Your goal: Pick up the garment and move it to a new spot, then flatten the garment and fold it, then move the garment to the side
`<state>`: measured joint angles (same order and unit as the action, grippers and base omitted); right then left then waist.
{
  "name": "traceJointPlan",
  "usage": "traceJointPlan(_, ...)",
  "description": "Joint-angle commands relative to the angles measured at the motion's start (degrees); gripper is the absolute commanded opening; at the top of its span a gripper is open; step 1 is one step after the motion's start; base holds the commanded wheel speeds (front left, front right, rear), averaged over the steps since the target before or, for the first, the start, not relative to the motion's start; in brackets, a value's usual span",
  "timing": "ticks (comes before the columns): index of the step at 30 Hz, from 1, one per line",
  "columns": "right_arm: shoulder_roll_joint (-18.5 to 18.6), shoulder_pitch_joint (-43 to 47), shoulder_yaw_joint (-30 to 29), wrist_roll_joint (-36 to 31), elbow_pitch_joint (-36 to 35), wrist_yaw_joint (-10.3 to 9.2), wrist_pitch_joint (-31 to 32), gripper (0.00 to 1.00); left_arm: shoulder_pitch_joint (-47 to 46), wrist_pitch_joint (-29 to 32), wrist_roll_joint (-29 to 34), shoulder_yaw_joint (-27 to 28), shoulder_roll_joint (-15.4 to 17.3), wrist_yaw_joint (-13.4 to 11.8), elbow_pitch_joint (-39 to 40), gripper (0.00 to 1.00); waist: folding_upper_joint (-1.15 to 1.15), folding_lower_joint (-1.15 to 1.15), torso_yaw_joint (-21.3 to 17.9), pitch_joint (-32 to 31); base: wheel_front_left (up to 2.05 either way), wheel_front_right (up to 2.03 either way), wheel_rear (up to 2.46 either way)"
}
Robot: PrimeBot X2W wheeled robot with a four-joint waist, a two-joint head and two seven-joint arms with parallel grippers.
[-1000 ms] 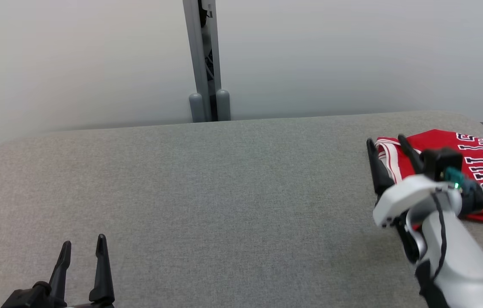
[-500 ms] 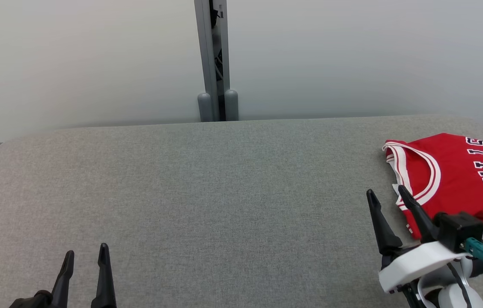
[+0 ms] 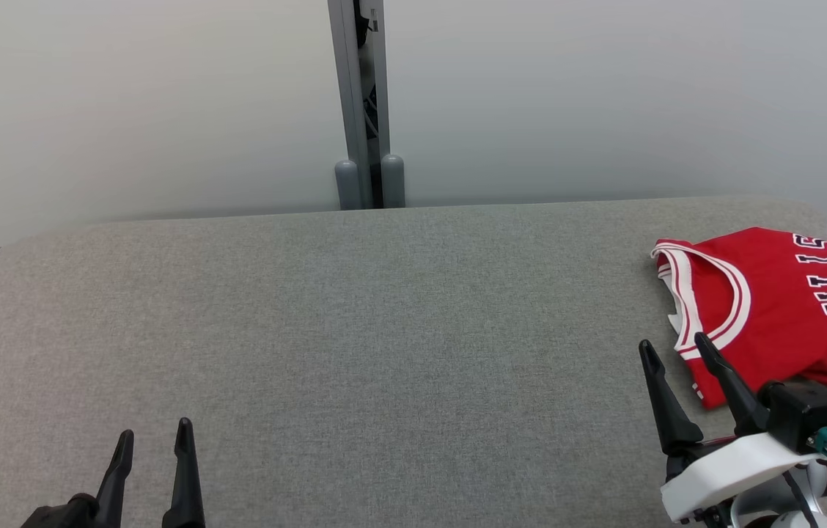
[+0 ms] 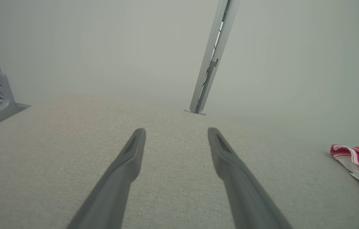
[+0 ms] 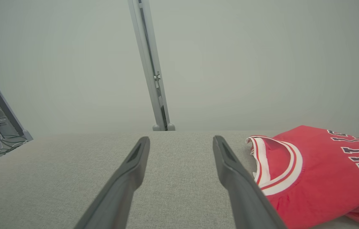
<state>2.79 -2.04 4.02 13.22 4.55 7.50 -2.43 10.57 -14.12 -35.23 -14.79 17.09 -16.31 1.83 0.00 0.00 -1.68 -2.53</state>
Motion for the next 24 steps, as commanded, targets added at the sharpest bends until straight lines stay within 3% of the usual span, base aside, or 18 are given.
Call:
traceJointPlan(1,0.30,0.63,-0.38,-0.10,-0.35,-0.01,0.32,1.00,-0.66,0.20,0.49,-0.01,0.43,-0.33,0.03,1.00,0.00,0.00,-0.05,-0.17,0.00,0.00,0.00)
traceJointPlan(24,0.30,0.90,-0.35,1.16,1.96,-0.01,-0.26,1.00,-1.54,0.74,1.67,-1.51,1.47,-0.86,0.25,1.00,0.00,0.00,-0.31,-0.87,0.00,0.00,0.00)
